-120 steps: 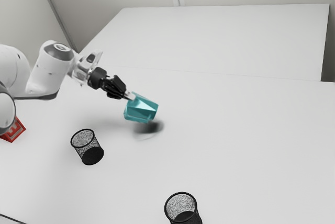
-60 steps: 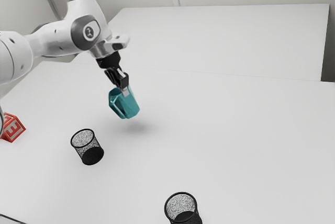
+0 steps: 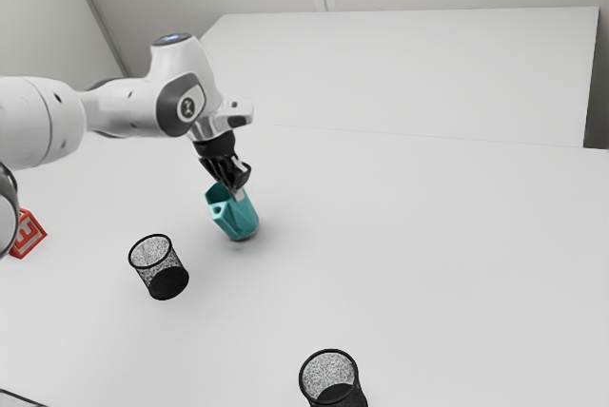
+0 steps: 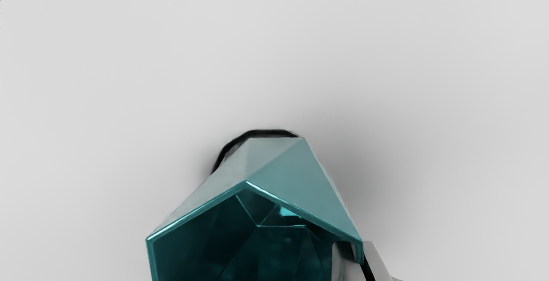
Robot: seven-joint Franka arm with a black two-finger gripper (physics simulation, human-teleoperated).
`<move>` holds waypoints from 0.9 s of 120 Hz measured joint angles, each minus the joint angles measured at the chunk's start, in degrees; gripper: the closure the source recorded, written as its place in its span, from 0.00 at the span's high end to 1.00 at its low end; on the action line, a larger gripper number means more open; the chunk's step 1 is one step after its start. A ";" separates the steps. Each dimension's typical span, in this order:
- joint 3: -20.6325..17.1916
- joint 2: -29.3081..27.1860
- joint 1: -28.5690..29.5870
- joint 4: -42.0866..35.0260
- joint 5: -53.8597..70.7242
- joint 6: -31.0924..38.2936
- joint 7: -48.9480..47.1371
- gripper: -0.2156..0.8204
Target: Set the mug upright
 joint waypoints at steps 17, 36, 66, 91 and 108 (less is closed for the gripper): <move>0.00 0.16 0.00 0.00 -0.11 0.51 -1.93 0.29; -0.25 -2.27 -0.24 0.13 -0.45 -0.45 -3.50 0.55; -0.96 -5.45 -0.10 7.32 -2.46 -8.98 -5.29 0.72; -0.86 -5.60 -0.10 15.43 -3.29 -17.66 -6.36 0.76; -0.72 -7.23 -0.14 18.74 -2.92 -22.87 -6.93 0.78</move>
